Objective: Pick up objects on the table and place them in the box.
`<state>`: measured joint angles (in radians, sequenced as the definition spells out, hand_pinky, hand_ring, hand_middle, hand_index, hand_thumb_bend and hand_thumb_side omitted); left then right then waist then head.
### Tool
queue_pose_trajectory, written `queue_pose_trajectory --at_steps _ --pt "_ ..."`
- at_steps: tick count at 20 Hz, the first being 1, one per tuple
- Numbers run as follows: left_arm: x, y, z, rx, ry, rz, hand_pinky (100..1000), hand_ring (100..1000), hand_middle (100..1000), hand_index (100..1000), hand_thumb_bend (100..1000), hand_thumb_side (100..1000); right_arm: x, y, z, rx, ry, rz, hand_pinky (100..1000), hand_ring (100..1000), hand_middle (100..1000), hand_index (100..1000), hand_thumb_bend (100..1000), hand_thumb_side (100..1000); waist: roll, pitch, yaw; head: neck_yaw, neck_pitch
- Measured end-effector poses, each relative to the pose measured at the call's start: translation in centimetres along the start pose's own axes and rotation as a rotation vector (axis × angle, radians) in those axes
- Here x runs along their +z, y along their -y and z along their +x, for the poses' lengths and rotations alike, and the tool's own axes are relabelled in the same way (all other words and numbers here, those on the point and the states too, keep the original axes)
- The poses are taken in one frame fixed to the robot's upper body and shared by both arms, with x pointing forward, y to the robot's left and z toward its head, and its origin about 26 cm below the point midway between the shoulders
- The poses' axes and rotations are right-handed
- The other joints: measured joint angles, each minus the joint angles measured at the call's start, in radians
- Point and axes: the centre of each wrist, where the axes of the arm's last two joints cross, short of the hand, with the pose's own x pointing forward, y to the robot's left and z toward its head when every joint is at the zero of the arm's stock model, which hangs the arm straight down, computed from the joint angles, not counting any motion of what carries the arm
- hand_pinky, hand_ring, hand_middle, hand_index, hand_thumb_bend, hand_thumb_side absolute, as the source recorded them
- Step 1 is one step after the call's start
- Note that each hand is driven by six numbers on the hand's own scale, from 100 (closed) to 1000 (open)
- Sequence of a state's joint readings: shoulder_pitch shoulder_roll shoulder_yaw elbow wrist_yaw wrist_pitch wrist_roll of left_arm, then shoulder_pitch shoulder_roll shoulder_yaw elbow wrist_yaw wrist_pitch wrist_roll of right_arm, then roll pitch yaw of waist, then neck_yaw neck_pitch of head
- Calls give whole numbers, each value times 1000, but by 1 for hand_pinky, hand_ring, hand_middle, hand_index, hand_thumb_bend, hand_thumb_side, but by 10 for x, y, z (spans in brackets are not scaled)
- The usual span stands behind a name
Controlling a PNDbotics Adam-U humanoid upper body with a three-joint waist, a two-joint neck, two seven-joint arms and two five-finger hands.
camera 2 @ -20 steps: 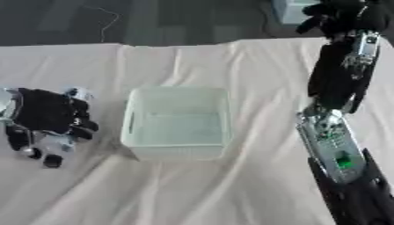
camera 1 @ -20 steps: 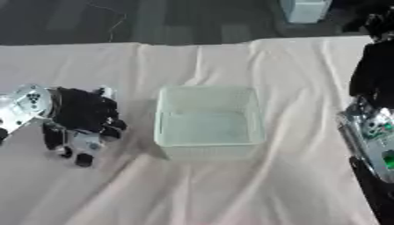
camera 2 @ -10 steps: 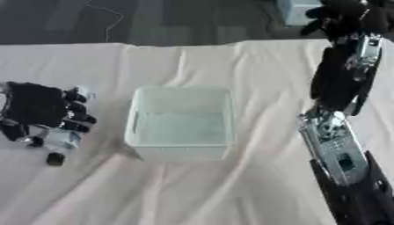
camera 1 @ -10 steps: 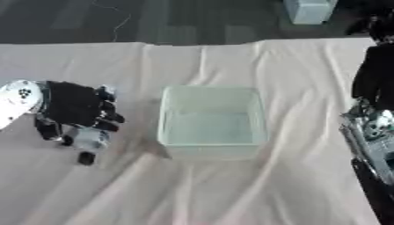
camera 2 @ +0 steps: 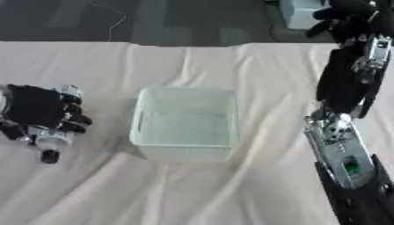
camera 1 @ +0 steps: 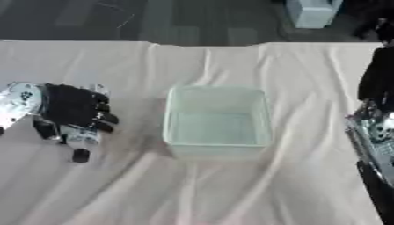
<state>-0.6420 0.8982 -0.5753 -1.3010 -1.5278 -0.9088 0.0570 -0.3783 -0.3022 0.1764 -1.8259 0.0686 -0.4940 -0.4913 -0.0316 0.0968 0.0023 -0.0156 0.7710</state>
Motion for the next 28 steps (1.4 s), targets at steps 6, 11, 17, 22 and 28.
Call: queue_pose_trajectory --at_steps 6,11,17,22,28 --pt "3 2 -1 7 -18 141 127 186 284 397 100 533 0 0 0 -4 -5 -5 372 532 579 631 100 1000 -4 0 0 3 0" --pt "10 -17 -11 -21 -66 289 100 100 116 301 100 479 3 2 -1 2 -14 -9 372 530 574 630 100 1000 -1 0 7 3 0" --pt "28 -55 -30 -82 -169 361 100 100 100 273 100 491 4 3 -2 5 -18 -9 373 530 574 630 100 1000 14 -13 13 2 0" --pt "34 -80 -42 -51 -232 418 100 100 100 267 100 513 6 4 -2 8 -23 -8 374 530 574 631 100 1000 20 -19 15 -1 0" --pt "33 -112 -52 35 -282 548 100 100 100 263 100 528 6 4 -2 6 -22 -5 374 531 574 632 100 1000 21 -24 17 -12 0"
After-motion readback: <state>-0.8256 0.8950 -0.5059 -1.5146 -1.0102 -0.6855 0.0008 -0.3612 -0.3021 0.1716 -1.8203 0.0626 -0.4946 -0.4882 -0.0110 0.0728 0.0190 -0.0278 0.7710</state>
